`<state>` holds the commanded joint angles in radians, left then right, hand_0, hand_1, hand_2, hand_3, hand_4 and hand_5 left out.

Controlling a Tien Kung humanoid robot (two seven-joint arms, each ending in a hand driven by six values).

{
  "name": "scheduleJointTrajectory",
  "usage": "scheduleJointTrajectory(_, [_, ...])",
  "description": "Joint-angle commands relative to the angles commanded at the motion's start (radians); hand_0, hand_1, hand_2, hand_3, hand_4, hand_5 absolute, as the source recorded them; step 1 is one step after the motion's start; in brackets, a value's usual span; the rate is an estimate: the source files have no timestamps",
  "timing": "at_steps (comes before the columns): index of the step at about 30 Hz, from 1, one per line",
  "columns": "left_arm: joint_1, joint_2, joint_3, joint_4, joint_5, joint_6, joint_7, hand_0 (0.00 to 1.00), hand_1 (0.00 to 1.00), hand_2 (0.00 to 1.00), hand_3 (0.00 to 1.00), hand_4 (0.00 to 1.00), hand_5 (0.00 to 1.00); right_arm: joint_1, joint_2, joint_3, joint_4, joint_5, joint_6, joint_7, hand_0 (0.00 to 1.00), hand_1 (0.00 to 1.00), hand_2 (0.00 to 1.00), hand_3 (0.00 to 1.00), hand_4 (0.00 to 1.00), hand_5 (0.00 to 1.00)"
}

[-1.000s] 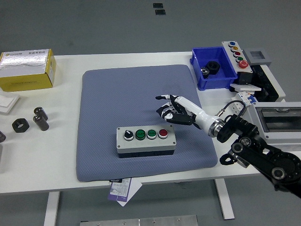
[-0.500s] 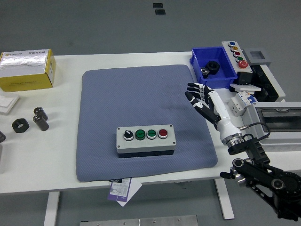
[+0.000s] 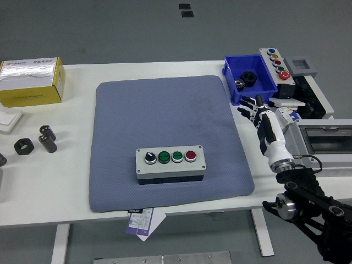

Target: Pick up the button,place it on the desk,press the button,press the button

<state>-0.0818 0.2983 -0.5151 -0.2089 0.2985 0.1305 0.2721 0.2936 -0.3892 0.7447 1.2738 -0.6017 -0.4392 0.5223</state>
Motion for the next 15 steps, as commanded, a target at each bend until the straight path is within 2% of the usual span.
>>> scheduleJointTrajectory(8, [-0.003,-0.002,0.02,0.003,-0.02,-0.004,-0.007,0.723,0.702,0.623,0.619,0.72,0.226,-0.05,-0.052,0.133,0.031,-0.025,0.026,-0.027,0.865,0.773,0.773,0.774,0.998,0.998])
scheduleJointTrajectory(15, [-0.007,-0.007,0.02,0.003,-0.021,-0.009,-0.006,0.722,0.702,0.623,0.619,0.72,0.226,-0.051,-0.045,0.155,0.032,-0.027,0.028,-0.033,0.856,0.76,0.757,0.751,0.998,0.998])
